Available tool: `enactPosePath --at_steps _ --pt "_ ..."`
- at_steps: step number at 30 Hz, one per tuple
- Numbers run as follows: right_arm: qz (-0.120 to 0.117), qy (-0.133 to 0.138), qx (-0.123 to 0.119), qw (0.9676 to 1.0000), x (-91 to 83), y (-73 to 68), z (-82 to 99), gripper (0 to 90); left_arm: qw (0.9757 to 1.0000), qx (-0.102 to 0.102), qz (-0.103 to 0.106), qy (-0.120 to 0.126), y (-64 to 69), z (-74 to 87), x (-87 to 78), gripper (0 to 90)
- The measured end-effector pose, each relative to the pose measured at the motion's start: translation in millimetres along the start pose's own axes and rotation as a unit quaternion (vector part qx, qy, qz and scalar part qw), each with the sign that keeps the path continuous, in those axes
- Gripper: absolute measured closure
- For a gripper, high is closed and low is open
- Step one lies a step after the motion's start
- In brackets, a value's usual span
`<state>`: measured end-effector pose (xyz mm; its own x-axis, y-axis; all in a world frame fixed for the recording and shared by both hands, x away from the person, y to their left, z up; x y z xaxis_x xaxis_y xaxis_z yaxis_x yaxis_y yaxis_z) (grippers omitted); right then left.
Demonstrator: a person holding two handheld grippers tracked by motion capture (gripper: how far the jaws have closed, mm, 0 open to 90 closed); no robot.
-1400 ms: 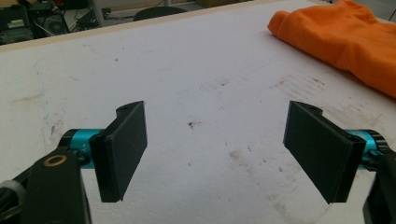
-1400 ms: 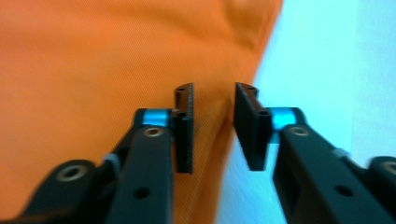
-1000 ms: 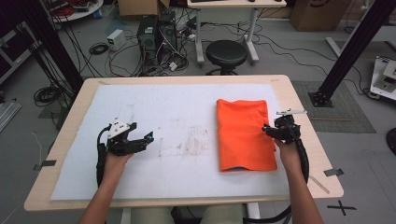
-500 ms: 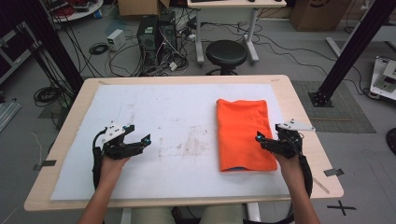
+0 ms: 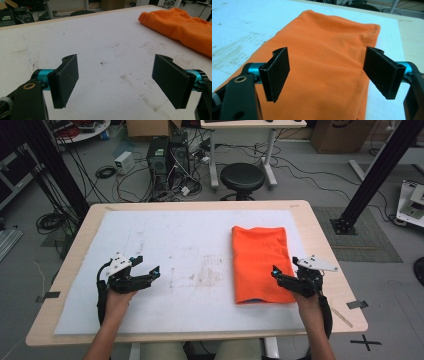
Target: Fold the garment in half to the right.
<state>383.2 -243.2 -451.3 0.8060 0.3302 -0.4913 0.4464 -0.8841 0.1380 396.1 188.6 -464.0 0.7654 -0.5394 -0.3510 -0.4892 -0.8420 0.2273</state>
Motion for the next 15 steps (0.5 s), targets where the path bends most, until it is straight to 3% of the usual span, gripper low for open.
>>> enactPosePath --at_steps 4,15 --pt "-0.001 0.012 -0.003 0.9999 -1.8 -3.2 1.1 21.5 1.0 -0.001 0.001 -0.001 -0.6 2.3 -0.6 21.4" --pt "-0.004 0.015 -0.008 0.9998 -7.1 -4.1 1.5 21.4 1.0 -0.003 0.001 0.001 0.3 3.1 -2.4 21.4"
Point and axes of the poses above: each handheld gripper's, and its own axes: x roughly forward along the jaws, z roughly out of its underside, y roughly to its right, the point moved 10 cm from there along x, roughly forward along the jaws, and after that the axes turned 9 degrees about -x, right-handed, at the moved point
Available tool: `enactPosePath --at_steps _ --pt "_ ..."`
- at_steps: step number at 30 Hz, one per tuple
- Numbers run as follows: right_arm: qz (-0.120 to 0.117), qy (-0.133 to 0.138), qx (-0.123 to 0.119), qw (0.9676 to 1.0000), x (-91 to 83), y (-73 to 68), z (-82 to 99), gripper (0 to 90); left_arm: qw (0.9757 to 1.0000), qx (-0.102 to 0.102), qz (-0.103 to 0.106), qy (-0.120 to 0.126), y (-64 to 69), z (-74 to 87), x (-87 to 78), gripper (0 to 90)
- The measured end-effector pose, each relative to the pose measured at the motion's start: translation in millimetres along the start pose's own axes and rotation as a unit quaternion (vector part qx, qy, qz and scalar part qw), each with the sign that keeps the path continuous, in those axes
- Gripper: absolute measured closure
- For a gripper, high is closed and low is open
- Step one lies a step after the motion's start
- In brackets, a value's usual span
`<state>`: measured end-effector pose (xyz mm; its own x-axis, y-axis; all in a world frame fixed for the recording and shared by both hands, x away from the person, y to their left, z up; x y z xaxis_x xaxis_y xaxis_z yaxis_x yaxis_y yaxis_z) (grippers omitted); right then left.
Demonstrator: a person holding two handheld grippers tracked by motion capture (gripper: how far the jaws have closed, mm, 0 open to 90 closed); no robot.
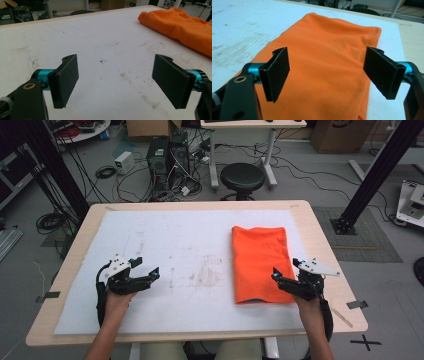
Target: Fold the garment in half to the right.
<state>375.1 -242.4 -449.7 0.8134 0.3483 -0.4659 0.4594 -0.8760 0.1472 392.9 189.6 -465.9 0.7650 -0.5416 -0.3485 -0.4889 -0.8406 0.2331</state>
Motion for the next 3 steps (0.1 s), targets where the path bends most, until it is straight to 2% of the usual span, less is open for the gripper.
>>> enactPosePath --at_steps 3 --pt "0.001 0.002 0.0 1.0 -0.4 0.5 -0.8 21.4 1.0 -0.001 -0.001 0.001 -0.6 -0.2 -0.1 21.4"
Point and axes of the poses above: each handheld gripper's, and its own axes: x roughly forward along the jaws, z roughly out of its underside, y roughly to its right, the point moved 10 cm from there along x, roughly forward along the jaws, and after that the axes turned 9 degrees about -x, right-handed, at the moved point
